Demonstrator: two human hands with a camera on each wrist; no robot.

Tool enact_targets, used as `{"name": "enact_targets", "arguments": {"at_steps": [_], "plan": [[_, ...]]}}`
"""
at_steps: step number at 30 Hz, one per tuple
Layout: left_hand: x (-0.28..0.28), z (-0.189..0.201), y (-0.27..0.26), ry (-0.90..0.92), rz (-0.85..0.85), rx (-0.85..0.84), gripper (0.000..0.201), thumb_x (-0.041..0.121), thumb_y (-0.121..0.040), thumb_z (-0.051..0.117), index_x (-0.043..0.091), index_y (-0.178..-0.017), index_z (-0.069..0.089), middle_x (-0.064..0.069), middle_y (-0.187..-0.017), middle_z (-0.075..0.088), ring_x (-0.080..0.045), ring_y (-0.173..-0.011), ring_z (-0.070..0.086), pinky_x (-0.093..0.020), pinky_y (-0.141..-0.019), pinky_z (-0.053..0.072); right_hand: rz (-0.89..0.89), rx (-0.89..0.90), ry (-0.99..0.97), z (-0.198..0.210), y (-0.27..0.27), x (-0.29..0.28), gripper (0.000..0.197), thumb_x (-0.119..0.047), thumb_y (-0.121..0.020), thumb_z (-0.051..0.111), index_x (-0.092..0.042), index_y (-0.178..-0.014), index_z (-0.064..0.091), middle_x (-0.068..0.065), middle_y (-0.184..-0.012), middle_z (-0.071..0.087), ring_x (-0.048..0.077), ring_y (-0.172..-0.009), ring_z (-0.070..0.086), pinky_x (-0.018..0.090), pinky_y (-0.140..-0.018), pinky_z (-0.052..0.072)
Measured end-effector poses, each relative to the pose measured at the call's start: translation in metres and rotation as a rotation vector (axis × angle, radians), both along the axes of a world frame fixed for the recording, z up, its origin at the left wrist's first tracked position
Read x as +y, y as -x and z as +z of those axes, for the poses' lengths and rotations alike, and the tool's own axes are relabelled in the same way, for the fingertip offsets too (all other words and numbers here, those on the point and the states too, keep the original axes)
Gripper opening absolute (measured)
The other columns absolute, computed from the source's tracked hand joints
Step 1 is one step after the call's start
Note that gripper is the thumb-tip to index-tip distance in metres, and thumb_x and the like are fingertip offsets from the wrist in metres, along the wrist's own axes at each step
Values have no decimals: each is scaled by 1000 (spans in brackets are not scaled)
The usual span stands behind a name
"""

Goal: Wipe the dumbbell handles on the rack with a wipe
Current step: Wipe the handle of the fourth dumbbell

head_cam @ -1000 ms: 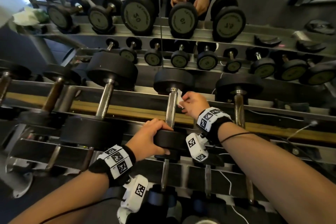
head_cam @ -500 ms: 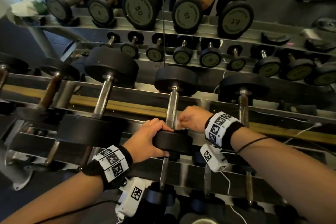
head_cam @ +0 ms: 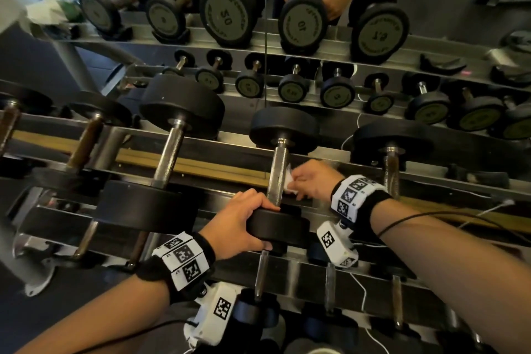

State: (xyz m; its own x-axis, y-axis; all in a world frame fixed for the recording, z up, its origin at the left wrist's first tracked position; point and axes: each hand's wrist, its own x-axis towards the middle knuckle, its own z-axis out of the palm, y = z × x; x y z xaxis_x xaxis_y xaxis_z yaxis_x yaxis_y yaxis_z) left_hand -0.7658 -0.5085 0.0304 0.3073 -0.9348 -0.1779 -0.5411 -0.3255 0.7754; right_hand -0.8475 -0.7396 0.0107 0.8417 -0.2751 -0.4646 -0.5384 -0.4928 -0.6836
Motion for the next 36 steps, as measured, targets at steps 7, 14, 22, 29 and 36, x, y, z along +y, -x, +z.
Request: {"name": "enact_targets", "arguments": {"at_steps": [7,14,22,29,36], "plan": [[-1,-2,-1,-7,-6,-8,59,36,-60,86,41,-111,57,23,-103,47,-4,-104,45,-33,-92,45,129,72,-39,17,10,-4,14,-20,-88,66,-27,-76,69,-1,-73,72,10,-62,69,33,-71,57],[-1,-2,-1,13,-5,2,57,35,-58,86,48,-104,54,21,-103,49,-3,-102,45,-27,-89,41,-225,-71,-117,18,-15,-7,5,-10,-90,63,-15,-91,62,13,-82,72,22,-65,71,26,-56,53],[0,-7,-2,14,-2,-16,59,40,-58,85,43,-109,56,21,-103,49,-2,-102,45,-27,-90,42,-479,-128,-384,15,-8,-1,33,-14,-89,67,-4,-120,63,9,-98,65,23,-95,64,34,-81,57],[0,-10,-3,23,-7,-14,62,43,-56,84,42,-111,56,23,-103,49,-1,-103,45,-27,-91,42,-378,-87,-254,19,-18,0,14,-9,-87,67,-11,-101,66,19,-100,70,32,-94,69,45,-84,58],[1,-11,-3,19,-13,-9,62,47,-57,81,40,-113,56,24,-103,48,-3,-104,44,-32,-93,43,-356,-23,-152,9,-3,10,25,-1,-79,73,-21,-76,59,19,-91,65,36,-85,68,52,-73,60]]}}
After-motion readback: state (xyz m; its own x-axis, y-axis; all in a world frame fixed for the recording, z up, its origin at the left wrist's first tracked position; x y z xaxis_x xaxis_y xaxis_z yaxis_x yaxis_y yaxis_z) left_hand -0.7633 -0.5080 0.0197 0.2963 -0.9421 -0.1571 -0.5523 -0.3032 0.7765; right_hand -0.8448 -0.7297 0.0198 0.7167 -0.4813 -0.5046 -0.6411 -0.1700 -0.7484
